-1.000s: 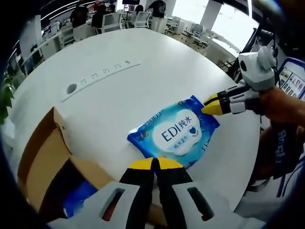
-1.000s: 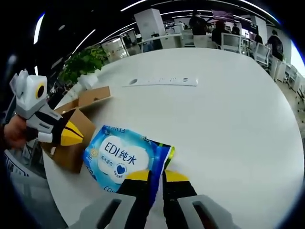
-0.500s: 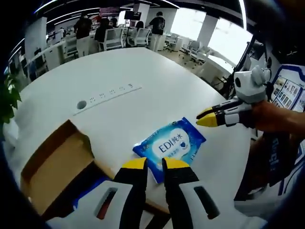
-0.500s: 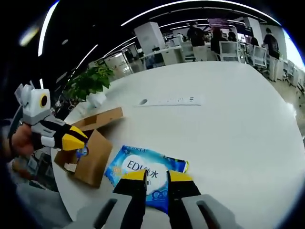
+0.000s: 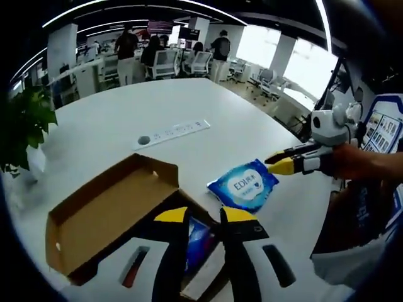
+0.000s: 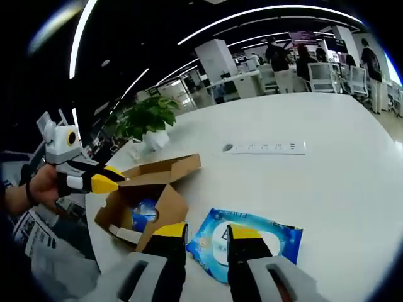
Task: Operate the shoe box by opening the lid, removing the specified soft item, and placing it in the target area until the item is outside and the box remains undamaged.
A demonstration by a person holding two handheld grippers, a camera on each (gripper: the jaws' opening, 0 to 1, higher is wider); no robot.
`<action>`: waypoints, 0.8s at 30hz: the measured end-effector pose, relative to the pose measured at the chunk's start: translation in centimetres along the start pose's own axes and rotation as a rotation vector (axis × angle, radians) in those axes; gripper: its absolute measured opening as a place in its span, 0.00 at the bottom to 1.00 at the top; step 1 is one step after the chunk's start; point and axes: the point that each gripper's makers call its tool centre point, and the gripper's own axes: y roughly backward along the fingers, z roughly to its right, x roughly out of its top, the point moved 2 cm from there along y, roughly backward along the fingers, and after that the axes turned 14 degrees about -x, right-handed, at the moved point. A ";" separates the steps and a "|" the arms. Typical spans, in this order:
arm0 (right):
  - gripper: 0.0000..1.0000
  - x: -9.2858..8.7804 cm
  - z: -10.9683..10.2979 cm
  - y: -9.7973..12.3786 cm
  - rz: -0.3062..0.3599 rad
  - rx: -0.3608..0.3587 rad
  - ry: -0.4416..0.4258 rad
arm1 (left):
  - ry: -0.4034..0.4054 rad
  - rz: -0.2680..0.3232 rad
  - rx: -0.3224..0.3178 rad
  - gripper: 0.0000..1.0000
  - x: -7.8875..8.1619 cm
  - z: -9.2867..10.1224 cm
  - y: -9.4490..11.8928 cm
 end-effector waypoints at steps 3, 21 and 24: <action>0.24 0.0 -1.8 -0.4 -0.003 0.025 0.020 | 0.018 0.020 0.021 0.23 -0.9 -1.0 2.0; 0.27 -1.0 -11.7 -3.0 -0.044 0.131 0.131 | 0.103 0.061 0.113 0.34 -6.7 -7.0 11.5; 0.27 -1.2 -12.8 -3.2 -0.052 0.137 0.160 | 0.112 0.065 0.119 0.35 -7.5 -7.2 12.4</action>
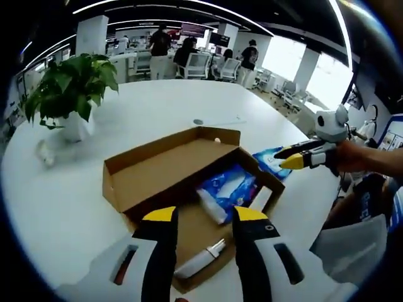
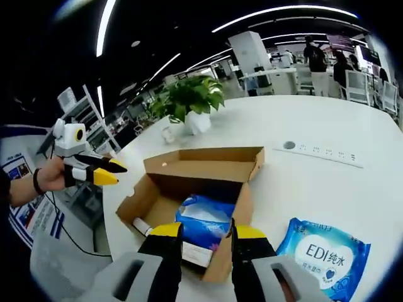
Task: Operate the shoe box by opening the lid, removing the specified soft item, and placing it in the target area until the item is outside and the box remains undamaged.
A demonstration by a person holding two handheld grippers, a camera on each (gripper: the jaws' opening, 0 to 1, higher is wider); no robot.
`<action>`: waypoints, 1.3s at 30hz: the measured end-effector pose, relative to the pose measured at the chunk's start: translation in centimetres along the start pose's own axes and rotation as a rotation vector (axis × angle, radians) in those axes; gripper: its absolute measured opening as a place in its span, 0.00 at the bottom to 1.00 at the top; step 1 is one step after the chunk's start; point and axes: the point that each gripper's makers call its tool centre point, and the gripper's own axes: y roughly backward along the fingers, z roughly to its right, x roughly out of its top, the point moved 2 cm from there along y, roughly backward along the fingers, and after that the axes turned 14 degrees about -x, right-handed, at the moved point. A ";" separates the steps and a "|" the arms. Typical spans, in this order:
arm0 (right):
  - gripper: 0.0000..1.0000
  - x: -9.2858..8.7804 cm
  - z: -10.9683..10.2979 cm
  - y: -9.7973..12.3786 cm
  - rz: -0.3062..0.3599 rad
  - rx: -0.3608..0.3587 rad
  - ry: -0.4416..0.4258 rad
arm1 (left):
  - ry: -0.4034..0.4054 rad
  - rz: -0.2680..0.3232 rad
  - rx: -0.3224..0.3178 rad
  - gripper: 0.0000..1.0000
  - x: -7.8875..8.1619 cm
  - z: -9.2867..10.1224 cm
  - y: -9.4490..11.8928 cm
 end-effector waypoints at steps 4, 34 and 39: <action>0.27 0.0 -0.8 -0.4 -0.009 0.009 0.010 | 0.012 0.001 0.006 0.35 -0.9 -0.2 0.8; 0.42 -0.1 -3.4 -6.8 -0.216 0.071 0.605 | 0.013 0.026 -0.020 0.35 -2.3 0.5 3.8; 0.46 -0.7 -3.7 -7.7 -0.257 0.090 0.687 | 0.014 0.033 -0.017 0.35 -2.5 0.5 4.5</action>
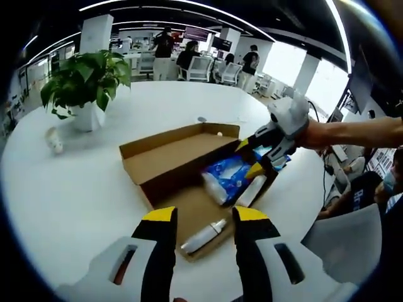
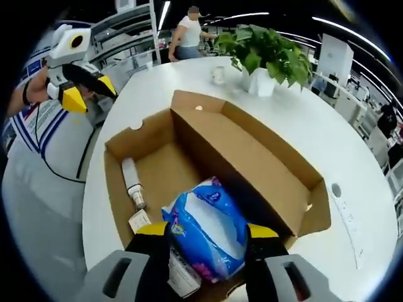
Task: Operate the shoe box by opening the lid, removing the specified soft item, and placing it in the target area until the item is outside and the box remains undamaged.
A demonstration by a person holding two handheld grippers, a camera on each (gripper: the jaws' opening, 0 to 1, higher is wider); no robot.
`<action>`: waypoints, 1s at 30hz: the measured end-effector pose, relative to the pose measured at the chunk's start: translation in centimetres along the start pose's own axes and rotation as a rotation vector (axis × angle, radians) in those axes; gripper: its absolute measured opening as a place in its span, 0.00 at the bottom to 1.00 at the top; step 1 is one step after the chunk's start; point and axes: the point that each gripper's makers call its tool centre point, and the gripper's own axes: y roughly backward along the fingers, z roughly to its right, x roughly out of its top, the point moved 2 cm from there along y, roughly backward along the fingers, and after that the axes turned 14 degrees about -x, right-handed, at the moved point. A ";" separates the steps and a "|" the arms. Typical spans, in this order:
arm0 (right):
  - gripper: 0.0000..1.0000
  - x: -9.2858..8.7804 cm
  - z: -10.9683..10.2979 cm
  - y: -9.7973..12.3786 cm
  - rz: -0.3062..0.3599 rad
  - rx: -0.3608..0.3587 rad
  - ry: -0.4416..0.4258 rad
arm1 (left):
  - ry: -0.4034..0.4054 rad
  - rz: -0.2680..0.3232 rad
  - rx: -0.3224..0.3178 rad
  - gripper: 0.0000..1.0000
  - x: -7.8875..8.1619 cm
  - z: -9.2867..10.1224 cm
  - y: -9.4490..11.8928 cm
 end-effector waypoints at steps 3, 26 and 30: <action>0.49 -0.2 0.0 -0.7 -0.023 0.004 0.047 | 0.003 0.003 0.002 0.35 -0.1 -0.4 0.4; 0.60 -1.8 0.6 -5.5 -0.202 0.090 0.268 | 0.042 0.018 0.011 0.34 -1.6 -0.1 2.0; 0.59 -2.2 0.4 -6.3 -0.223 0.097 0.308 | 0.043 0.019 0.012 0.34 -1.6 -0.1 2.0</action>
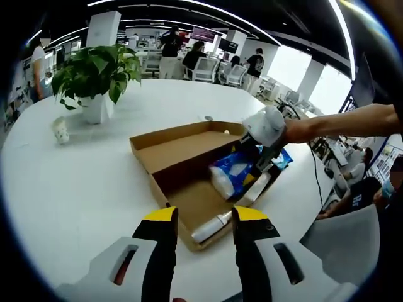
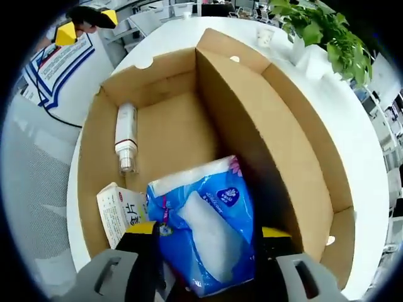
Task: Operate the shoe box by opening the lid, removing the specified soft item, and placing it in the target area until the item is outside and the box remains undamaged.
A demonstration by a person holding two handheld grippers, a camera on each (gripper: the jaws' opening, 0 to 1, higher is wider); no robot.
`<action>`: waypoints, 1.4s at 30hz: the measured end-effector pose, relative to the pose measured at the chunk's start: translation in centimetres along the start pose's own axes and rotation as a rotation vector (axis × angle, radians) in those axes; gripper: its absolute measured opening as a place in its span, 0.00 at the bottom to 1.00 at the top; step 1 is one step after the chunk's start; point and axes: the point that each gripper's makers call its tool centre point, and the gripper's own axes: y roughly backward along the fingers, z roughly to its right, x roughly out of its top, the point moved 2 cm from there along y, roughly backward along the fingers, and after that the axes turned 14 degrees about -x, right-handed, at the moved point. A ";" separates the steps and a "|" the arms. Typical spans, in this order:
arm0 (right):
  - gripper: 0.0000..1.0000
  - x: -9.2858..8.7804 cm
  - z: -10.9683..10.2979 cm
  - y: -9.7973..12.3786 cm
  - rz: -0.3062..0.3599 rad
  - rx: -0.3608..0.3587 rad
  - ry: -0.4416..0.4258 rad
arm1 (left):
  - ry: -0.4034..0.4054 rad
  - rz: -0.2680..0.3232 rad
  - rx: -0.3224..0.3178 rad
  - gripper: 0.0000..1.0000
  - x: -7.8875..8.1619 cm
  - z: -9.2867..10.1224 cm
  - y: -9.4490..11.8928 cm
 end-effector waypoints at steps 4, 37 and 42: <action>0.58 0.0 -0.4 -0.5 -0.015 0.011 0.020 | -0.001 -0.001 0.001 0.34 0.0 0.1 0.0; 0.32 0.3 -1.2 1.1 0.044 -0.040 0.027 | 0.006 0.016 -0.017 0.31 0.4 0.7 0.1; 0.32 0.8 -1.1 1.7 0.055 -0.052 0.015 | -0.001 0.015 -0.021 0.31 0.6 0.5 0.2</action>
